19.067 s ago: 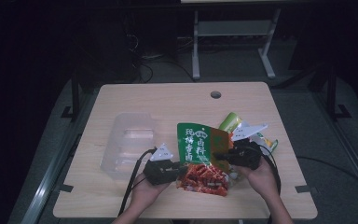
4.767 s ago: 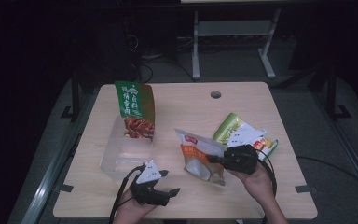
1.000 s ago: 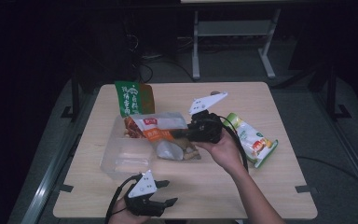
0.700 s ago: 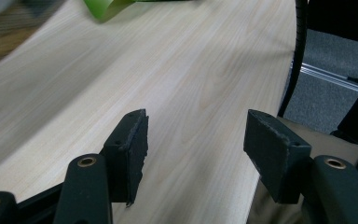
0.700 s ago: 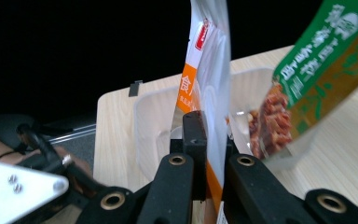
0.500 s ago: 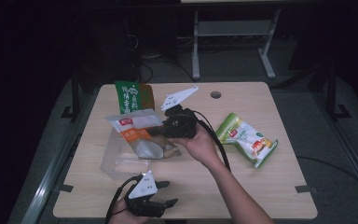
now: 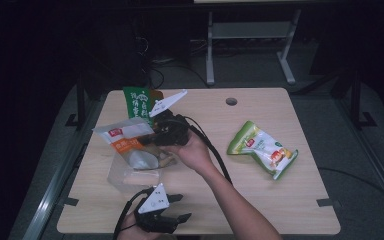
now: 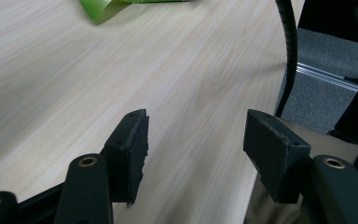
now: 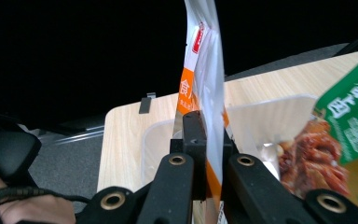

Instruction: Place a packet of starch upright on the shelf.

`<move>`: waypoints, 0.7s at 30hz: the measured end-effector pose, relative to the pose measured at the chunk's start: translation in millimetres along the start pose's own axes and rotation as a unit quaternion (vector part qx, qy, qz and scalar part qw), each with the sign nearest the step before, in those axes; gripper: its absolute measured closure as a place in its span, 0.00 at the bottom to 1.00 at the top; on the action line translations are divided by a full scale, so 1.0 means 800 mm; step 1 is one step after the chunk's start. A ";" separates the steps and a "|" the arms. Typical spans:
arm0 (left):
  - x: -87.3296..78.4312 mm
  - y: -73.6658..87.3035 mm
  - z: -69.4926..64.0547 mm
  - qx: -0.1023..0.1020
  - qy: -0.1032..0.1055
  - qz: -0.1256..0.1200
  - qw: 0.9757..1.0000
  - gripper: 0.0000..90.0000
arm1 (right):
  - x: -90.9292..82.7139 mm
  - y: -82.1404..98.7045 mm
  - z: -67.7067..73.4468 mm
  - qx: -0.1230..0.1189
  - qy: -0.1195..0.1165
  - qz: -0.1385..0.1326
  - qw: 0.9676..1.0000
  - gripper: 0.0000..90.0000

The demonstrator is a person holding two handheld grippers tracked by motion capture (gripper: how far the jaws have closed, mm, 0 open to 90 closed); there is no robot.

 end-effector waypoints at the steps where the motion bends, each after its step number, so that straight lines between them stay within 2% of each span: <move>1: 0.000 0.000 0.000 0.000 0.000 0.000 1.000 0.44 | 0.003 0.000 0.001 0.002 -0.003 0.001 1.000 1.00; 12: -0.001 0.001 0.000 0.008 -0.005 0.004 1.000 0.43 | 0.058 -0.003 0.012 -0.004 -0.035 0.024 0.999 1.00; 13: 0.000 0.002 -0.001 0.003 -0.006 0.004 1.000 0.43 | 0.063 -0.002 0.012 -0.004 -0.040 0.027 0.999 0.99; 14: 0.000 0.002 0.001 0.012 -0.006 0.007 1.000 0.43 | 0.068 -0.001 0.011 -0.008 -0.041 0.029 0.999 0.99; 15: 0.000 0.002 -0.001 0.004 -0.005 0.005 1.000 0.43 | 0.074 0.001 0.010 -0.007 -0.046 0.033 0.998 0.99; 18: 0.001 0.003 -0.001 -0.002 -0.003 0.005 1.000 0.43 | 0.088 0.011 0.008 0.004 -0.057 0.030 0.998 0.99; 20: 0.000 0.003 0.001 0.008 -0.001 0.011 1.000 0.43 | 0.097 0.022 0.005 0.012 -0.065 0.025 0.998 0.99; 21: 0.001 0.004 0.000 0.005 -0.001 0.010 1.000 0.43 | 0.100 0.027 0.003 0.019 -0.064 0.025 0.997 0.99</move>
Point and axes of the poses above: each handheld gripper's, and its own axes: x roughly forward along the jaws, y roughly out of its underside, z roughly to its left, the point moved 2 cm from there along x, roughly forward along the jaws, and after that the axes turned 8 degrees about y, right-handed, at the moved point
